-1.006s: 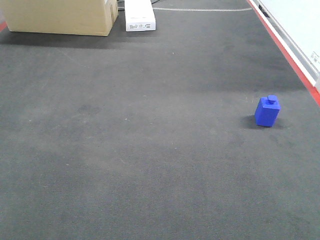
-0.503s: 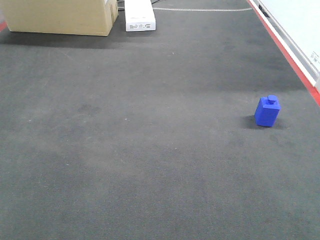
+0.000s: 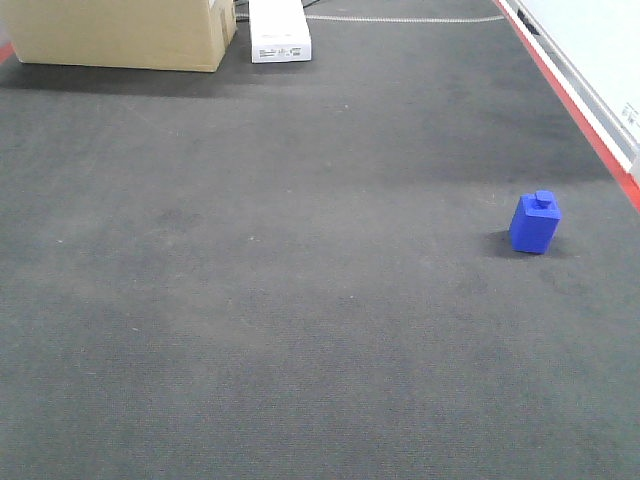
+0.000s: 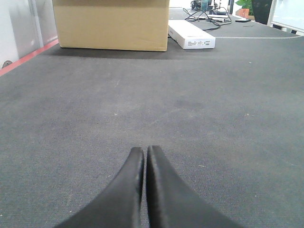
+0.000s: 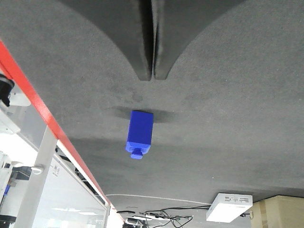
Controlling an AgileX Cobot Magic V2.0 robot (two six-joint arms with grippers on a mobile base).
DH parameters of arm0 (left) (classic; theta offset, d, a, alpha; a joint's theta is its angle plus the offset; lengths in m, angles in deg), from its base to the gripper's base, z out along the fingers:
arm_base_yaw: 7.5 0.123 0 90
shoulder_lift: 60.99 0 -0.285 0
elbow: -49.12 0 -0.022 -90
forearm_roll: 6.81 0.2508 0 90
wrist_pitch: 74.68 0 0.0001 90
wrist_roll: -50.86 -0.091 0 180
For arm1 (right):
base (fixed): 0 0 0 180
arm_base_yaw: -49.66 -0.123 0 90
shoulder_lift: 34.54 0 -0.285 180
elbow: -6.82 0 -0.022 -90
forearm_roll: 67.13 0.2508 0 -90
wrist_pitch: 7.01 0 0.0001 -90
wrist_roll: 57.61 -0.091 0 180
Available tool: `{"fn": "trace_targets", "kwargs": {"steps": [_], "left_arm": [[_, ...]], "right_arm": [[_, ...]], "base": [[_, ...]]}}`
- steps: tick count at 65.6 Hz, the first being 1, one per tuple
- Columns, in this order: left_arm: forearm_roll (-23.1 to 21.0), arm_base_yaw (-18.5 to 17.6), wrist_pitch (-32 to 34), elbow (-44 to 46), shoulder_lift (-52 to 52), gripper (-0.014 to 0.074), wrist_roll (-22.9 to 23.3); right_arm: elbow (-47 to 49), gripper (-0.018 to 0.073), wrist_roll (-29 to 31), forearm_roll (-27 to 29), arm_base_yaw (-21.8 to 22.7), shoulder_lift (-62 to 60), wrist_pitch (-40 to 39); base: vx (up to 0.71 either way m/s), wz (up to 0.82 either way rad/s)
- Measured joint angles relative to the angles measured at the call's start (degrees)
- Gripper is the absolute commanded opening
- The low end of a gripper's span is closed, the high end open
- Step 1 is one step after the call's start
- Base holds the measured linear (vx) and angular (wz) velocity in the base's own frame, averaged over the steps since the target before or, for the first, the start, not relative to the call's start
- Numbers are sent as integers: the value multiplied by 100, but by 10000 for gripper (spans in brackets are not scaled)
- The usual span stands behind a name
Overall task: Pour parts from conveyor to right shelf
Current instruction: 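Move the right gripper toward the blue bottle-shaped part on the conveyor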
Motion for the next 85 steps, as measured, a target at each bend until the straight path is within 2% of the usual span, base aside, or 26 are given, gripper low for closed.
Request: {"fn": "trace_targets", "kwargs": {"steps": [10,20,26,39,49,55,58,72,75,77,85], "left_arm": [[0,0,0,0,0,-6,0],[0,0,0,0,0,-6,0],[0,0,0,0,0,-6,0],[0,0,0,0,0,-6,0],[0,0,0,0,0,-6,0],[0,0,0,0,0,-6,0],[0,0,0,0,0,-6,0],[0,0,0,0,0,-6,0],[0,0,0,0,0,-6,0],[0,0,0,0,0,-6,0],[0,0,0,0,0,-6,0]], "right_arm": [[0,-9,0,44,0,0,-607],[6,-9,0,34,0,0,-2210],[331,-7,0,-72,0,0,-2681],[2133,-4,0,-479,0,134,-2542],[3715,34,-14,-436,0,1017,-1662],[4348,113,-21,-250,0,1649,-995],[4585,182,-26,-160,0,1980,-663],[4843,636,-40,51,0,3037,206],[4843,706,-40,57,0,3183,313],[4843,730,-23,57,0,3276,391],[4843,722,97,-1,0,3577,553]], "base": [[0,0],[0,0],[0,0],[0,0],[0,0],[0,0],[0,0],[0,0],[0,0],[0,0],[0,0]]}}
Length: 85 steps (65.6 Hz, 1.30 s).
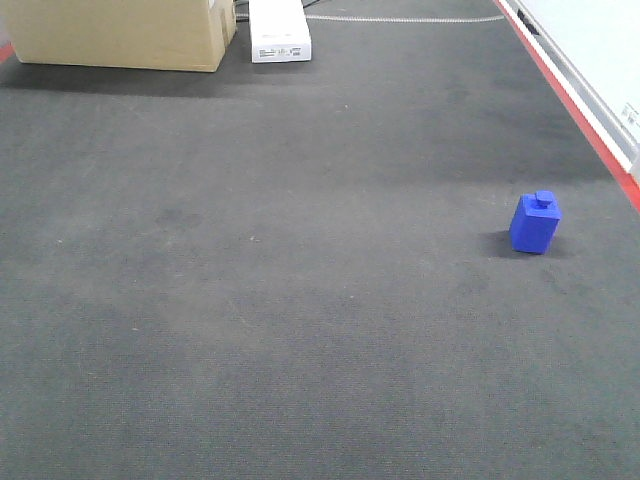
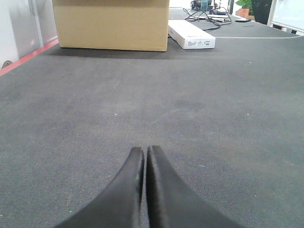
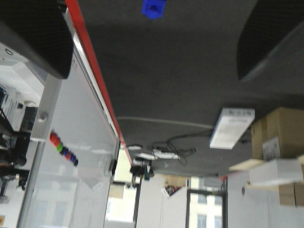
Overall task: Pour parts from conveyor to right shelf
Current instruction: 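Move the right gripper toward the blue bottle-shaped part on the conveyor, then lower the open right gripper around the blue part and close it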
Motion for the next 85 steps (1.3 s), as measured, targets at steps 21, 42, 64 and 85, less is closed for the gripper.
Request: {"fn": "trace_targets", "kwargs": {"steps": [21,42,64,85], "left_arm": [[0,0,0,0,0,-6,0],[0,0,0,0,0,-6,0],[0,0,0,0,0,-6,0],[0,0,0,0,0,-6,0]], "right_arm": [[30,687,25,427,0,586,-60],[1523,654,-530,204,0,2470,1758],[4405,610,-1134,-551,0,5129,3748],[6279,558,-407,397,504,7240,5099]], "base": [[0,0],[0,0],[0,0],[0,0]]}}
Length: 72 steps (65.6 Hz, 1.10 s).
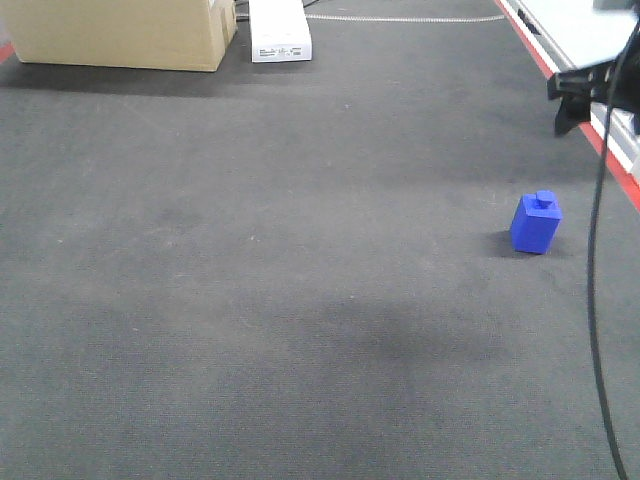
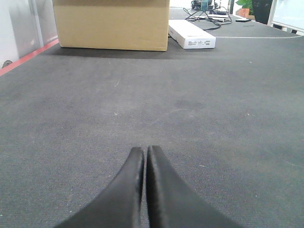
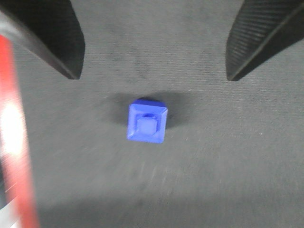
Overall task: Pour parts from conveyor to right shelf
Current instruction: 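Lower the open right gripper around the blue part and close it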
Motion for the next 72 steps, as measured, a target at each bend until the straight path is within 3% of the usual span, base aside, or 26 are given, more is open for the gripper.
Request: {"fn": "trace_targets", "kwargs": {"steps": [10,29,72], "left_arm": [[0,0,0,0,0,-6,0],[0,0,0,0,0,-6,0],[0,0,0,0,0,-6,0]], "right_arm": [[102,559,323,106,266,514,-5],[112,559,590,307,278,1013,-80],[118,559,790,401,167,1942,-1308]], "base": [[0,0],[0,0],[0,0]]}}
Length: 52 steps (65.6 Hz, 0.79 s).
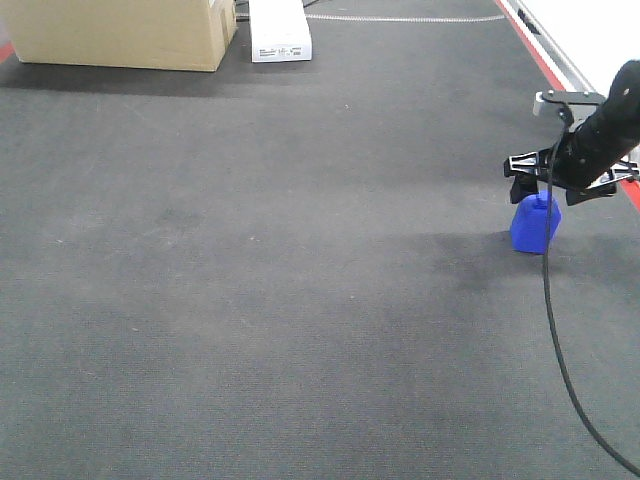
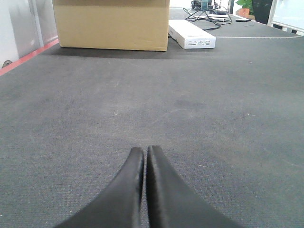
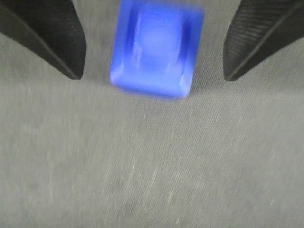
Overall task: Pour parts from conveyor to right shelf
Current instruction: 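Lower the open right gripper around the blue part and close it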
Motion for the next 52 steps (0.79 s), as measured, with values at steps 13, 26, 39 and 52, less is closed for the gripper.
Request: {"fn": "trace_targets", "kwargs": {"steps": [13,26,39,52], "left_arm": [[0,0,0,0,0,-6,0],[0,0,0,0,0,-6,0],[0,0,0,0,0,-6,0],[0,0,0,0,0,-6,0]], "right_arm": [[0,555,0,0,0,208,-297],[0,504,0,0,0,428,-282],[0,239,-5,0,0,473,-267],[0,-11,-143,-6,0,454,-267]], "base": [[0,0],[0,0],[0,0],[0,0]]}}
